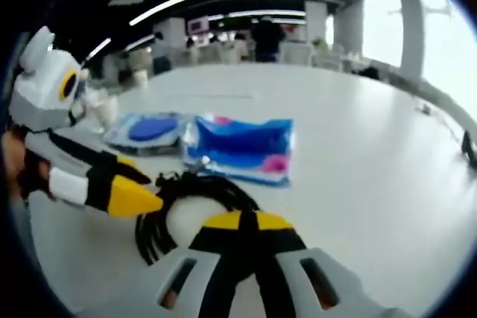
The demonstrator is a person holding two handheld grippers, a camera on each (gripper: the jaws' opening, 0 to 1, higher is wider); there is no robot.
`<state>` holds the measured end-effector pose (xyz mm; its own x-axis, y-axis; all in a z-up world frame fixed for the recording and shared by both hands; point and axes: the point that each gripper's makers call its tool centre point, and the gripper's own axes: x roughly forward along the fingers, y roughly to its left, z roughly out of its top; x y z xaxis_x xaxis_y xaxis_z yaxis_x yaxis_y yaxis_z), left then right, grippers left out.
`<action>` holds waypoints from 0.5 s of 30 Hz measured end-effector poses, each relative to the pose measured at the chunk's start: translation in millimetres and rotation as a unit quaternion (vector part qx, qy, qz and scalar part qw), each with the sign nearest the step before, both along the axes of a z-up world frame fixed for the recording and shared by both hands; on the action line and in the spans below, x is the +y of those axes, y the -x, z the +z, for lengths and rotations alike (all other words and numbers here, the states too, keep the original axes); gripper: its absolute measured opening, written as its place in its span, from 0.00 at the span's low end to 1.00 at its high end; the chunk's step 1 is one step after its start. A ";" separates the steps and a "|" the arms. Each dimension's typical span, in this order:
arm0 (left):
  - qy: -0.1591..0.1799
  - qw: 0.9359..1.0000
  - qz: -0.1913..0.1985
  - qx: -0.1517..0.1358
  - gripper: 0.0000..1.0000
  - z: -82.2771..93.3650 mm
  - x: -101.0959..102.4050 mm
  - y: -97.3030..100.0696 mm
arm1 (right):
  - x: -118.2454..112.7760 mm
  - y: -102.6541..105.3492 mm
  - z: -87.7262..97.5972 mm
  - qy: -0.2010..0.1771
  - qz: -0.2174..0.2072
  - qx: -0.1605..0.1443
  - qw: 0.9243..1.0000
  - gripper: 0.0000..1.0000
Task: Arrange the tabletop items into an orderly group along one side of the table until the central work area is clear of visible clutter.
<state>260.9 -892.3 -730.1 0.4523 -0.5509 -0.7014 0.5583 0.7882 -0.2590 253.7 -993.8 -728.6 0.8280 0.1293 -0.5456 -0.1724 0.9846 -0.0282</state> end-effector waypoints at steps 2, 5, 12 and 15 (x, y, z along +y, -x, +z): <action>0.000 1.000 -0.001 0.002 0.34 -0.3 -0.1 -0.2 | 1.1 1.9 -0.5 -0.015 -0.008 0.002 1.000 0.32; 0.005 1.000 0.002 0.005 0.42 -1.0 -1.9 -0.3 | -0.3 3.6 -0.9 -0.016 -0.014 0.002 1.000 0.37; 0.004 1.000 0.002 0.000 0.55 0.0 -4.2 0.2 | -1.5 1.7 1.5 -0.017 -0.019 -0.001 1.000 0.49; 0.002 1.000 0.002 0.000 0.57 1.3 -2.0 -0.7 | -1.6 1.6 3.9 -0.019 -0.018 0.001 1.000 0.52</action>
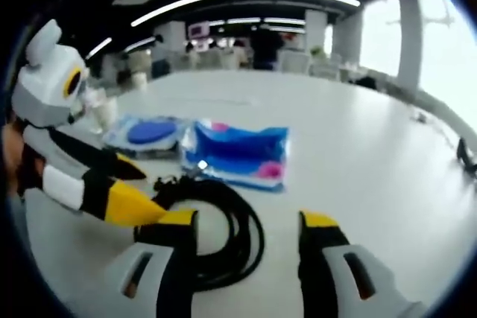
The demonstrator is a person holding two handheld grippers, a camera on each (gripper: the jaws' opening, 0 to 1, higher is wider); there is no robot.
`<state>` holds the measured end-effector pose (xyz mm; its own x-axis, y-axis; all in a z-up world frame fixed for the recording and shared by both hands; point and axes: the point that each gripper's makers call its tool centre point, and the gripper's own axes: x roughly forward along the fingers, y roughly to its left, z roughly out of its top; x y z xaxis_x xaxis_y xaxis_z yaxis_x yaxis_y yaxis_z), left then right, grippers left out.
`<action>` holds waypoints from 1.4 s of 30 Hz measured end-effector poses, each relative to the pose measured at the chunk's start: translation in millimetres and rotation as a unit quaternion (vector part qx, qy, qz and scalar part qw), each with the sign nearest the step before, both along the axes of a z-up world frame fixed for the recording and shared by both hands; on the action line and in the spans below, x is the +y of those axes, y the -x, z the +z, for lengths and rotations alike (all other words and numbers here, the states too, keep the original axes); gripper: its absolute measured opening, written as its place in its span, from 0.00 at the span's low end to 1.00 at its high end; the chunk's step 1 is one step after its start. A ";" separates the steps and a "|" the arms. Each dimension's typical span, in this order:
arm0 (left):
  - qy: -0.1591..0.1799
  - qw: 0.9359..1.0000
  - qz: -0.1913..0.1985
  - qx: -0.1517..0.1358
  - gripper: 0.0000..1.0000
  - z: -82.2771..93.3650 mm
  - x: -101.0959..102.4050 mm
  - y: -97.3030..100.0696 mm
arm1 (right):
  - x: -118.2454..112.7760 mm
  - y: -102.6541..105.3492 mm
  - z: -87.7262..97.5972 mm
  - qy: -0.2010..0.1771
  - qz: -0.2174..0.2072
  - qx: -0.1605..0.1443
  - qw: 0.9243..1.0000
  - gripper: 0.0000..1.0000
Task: Arrange the tabletop items into an orderly group along one side of the table until the central work area is clear of visible clutter.
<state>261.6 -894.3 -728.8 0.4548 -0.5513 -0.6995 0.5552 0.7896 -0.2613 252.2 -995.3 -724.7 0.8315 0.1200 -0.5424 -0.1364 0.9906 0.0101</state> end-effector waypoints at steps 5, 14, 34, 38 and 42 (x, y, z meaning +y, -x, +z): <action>-0.006 1.000 -0.016 -0.022 0.63 11.9 7.3 -1.7 | 0.8 -0.4 11.1 0.002 0.001 -0.011 1.000 0.58; -0.008 0.998 -0.016 -0.058 0.78 34.1 39.1 -6.6 | 12.6 5.7 29.8 -0.008 0.013 -0.026 1.000 0.76; 0.016 0.995 0.024 -0.097 0.96 86.6 149.9 6.8 | 40.7 34.3 74.7 -0.017 0.043 -0.043 0.998 0.87; 0.009 0.994 0.026 -0.106 0.96 92.9 178.6 12.6 | 47.7 37.8 84.0 -0.023 0.042 -0.046 0.998 0.88; 0.000 0.994 0.042 -0.101 0.96 92.3 213.8 20.8 | 58.2 42.5 91.5 -0.022 0.054 -0.048 0.997 0.88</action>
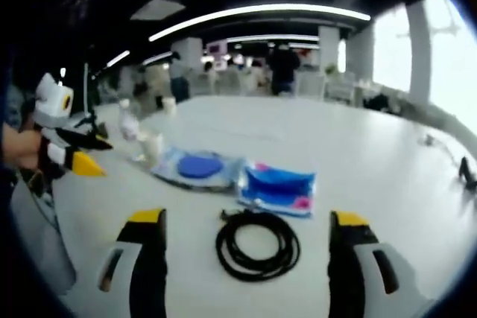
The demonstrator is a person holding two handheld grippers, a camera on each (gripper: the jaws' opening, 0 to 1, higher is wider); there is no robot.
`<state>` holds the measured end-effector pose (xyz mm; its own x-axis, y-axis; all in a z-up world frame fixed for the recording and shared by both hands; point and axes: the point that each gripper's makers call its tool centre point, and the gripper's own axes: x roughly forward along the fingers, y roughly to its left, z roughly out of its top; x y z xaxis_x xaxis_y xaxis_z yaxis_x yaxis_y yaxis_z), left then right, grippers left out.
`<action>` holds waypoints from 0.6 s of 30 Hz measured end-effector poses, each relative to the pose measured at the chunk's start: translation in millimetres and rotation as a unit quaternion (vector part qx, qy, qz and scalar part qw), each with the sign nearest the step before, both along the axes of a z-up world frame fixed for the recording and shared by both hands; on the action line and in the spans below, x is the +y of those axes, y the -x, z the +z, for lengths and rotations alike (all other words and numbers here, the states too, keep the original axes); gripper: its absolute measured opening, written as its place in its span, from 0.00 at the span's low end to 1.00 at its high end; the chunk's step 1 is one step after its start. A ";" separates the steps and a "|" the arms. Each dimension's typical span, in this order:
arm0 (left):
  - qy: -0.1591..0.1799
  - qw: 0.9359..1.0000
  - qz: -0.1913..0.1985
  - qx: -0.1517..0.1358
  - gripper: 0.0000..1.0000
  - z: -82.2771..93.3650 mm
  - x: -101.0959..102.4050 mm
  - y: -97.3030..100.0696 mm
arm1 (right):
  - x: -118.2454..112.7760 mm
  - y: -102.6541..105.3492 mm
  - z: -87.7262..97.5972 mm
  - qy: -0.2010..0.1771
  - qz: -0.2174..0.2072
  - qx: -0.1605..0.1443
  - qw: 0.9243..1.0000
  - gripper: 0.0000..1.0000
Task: Arrange the tabletop items into an orderly group along one side of the table until the central work area is clear of visible clutter.
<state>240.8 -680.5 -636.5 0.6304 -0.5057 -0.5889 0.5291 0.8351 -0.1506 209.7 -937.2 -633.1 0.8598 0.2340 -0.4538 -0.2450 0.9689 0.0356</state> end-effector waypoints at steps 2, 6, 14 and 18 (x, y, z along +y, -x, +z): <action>-0.008 1.000 0.008 -0.001 0.96 0.1 21.9 5.5 | 3.9 6.3 1.9 0.010 0.009 0.001 1.000 0.88; -0.014 0.999 0.035 -0.001 0.96 4.1 69.1 15.7 | 6.1 14.8 5.4 -0.001 0.002 0.004 1.000 0.88; -0.016 0.998 0.061 -0.010 0.95 16.6 141.6 26.3 | 12.2 36.3 11.2 0.008 0.003 0.010 1.000 0.89; -0.015 0.998 0.065 -0.016 0.93 23.5 161.4 29.3 | 11.1 42.1 17.6 0.005 -0.013 0.007 1.000 0.89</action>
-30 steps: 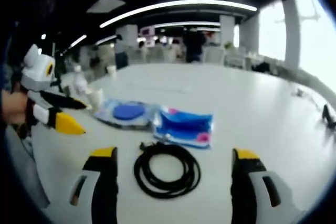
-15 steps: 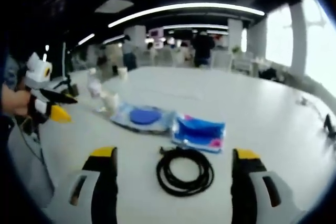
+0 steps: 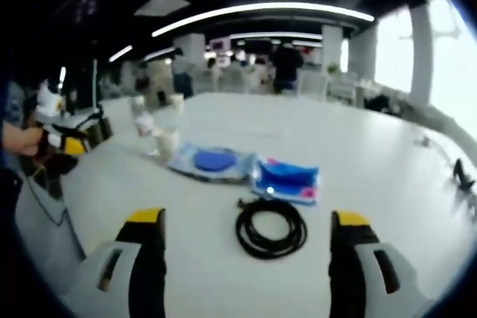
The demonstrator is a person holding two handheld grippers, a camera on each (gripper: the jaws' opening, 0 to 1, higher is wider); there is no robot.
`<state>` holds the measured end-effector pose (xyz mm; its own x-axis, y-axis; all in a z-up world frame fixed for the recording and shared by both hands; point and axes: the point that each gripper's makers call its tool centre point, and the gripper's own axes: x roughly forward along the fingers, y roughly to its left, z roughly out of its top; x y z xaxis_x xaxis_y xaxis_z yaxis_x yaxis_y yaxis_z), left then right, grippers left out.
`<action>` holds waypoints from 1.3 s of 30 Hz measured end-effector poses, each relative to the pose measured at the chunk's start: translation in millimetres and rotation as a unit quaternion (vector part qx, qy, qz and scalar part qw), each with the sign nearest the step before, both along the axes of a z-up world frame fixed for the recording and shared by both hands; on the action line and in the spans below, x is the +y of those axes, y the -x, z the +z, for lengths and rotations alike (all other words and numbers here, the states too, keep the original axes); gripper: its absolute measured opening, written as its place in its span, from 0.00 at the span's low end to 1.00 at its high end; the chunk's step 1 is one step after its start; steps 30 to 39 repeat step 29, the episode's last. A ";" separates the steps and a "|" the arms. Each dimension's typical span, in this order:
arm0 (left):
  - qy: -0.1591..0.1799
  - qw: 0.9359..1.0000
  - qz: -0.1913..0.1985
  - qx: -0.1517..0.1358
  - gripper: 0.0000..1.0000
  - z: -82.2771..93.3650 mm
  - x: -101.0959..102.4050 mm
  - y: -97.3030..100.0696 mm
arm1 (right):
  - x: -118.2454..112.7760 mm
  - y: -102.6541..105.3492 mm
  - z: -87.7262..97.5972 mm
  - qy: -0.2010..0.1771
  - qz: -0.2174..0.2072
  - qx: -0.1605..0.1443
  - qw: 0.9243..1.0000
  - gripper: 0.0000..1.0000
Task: Arrange the tabletop items into an orderly group along one side of the table until the central work area is clear of visible clutter.
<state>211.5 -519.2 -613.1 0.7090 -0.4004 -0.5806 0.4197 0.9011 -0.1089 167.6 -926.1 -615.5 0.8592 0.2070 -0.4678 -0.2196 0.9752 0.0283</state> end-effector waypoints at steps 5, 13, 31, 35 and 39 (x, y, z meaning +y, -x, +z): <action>0.001 1.000 -0.004 -0.004 0.92 4.6 9.6 1.1 | 1.4 8.8 9.1 0.001 -0.010 -0.006 1.000 0.89; 0.007 1.000 -0.017 -0.011 0.92 9.4 7.3 1.5 | -7.4 28.1 8.0 -0.005 -0.038 -0.001 0.999 0.90; 0.015 0.999 -0.027 0.006 0.92 -2.7 -8.6 -3.5 | -15.6 38.6 -3.2 -0.011 -0.052 0.017 0.998 0.90; 0.015 0.999 -0.027 0.006 0.92 -2.7 -8.6 -3.5 | -15.6 38.6 -3.2 -0.011 -0.052 0.017 0.998 0.90; 0.015 0.999 -0.027 0.006 0.92 -2.7 -8.6 -3.5 | -15.6 38.6 -3.2 -0.011 -0.052 0.017 0.998 0.90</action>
